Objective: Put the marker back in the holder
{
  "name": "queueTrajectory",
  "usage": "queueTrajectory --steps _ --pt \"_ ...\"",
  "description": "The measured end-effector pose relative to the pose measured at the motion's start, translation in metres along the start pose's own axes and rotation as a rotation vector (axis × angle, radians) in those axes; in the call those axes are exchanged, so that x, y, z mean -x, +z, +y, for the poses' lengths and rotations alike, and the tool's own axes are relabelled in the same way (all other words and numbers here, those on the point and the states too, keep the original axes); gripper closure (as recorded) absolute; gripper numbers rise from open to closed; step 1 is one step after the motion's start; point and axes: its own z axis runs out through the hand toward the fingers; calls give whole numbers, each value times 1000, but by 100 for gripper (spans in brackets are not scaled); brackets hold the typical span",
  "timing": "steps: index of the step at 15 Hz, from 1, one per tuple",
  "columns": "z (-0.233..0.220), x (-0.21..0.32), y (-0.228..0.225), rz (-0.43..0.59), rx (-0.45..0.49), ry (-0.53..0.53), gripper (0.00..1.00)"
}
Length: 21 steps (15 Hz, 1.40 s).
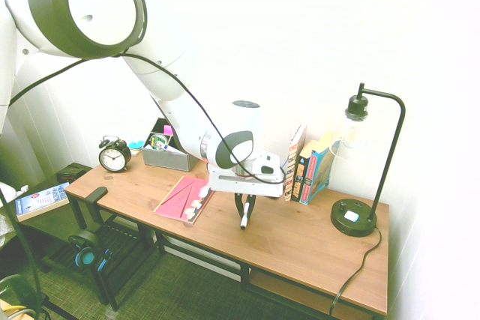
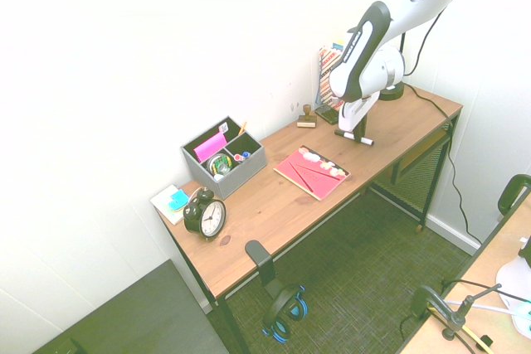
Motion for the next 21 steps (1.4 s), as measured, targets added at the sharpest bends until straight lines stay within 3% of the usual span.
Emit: queueTrajectory --steps 4,7,10,17,21 --pt "-25 24 -105 -83 75 69 100" --pt "-90 86 -185 -171 120 171 100" --pt "-153 135 -225 -299 105 282 100" --pt "-255 97 -164 -603 -16 620 100" --pt "-259 49 -153 -726 -136 824 100"
